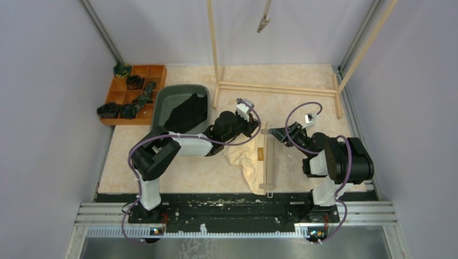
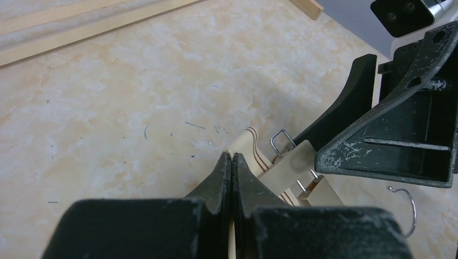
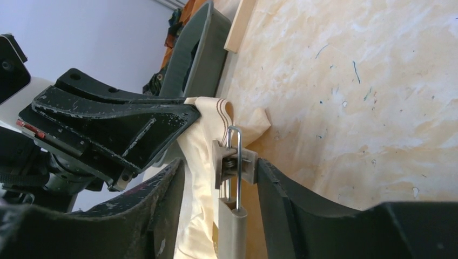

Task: Clip the underwear to the hanger
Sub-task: Clamp the underwear onto the hanger, then pick up the hanger at the center of the board.

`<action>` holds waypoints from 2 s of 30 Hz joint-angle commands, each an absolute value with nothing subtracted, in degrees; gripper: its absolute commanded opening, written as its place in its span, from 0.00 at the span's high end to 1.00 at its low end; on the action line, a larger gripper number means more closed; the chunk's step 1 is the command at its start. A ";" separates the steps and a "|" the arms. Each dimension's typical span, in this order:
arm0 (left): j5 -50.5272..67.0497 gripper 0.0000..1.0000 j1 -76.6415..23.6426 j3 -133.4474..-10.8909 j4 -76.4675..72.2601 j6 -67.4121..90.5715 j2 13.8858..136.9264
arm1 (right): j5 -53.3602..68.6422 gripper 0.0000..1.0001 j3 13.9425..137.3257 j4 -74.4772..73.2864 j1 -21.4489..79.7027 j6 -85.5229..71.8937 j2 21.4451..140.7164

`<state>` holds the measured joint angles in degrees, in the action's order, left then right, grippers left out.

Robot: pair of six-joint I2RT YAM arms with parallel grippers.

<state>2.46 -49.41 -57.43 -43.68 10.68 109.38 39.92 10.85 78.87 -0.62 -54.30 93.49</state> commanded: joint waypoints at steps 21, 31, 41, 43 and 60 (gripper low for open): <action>1.67 1.00 -42.90 -66.33 -40.69 10.48 115.68 | 30.85 0.25 9.97 39.99 -4.27 -40.65 59.30; 3.99 1.00 -41.58 -69.92 -38.85 8.59 115.23 | 33.44 0.29 8.21 44.83 -2.96 -41.71 64.61; 5.09 1.00 -40.96 -73.42 -36.17 7.06 115.53 | 36.69 0.35 6.33 59.01 -0.28 -44.30 76.97; 5.18 1.00 -40.80 -73.86 -35.89 6.92 115.71 | 36.26 0.36 6.31 59.48 0.77 -44.02 77.98; 6.02 1.00 -40.44 -74.94 -35.96 7.10 116.54 | 41.05 0.43 5.34 91.45 2.35 -52.19 104.88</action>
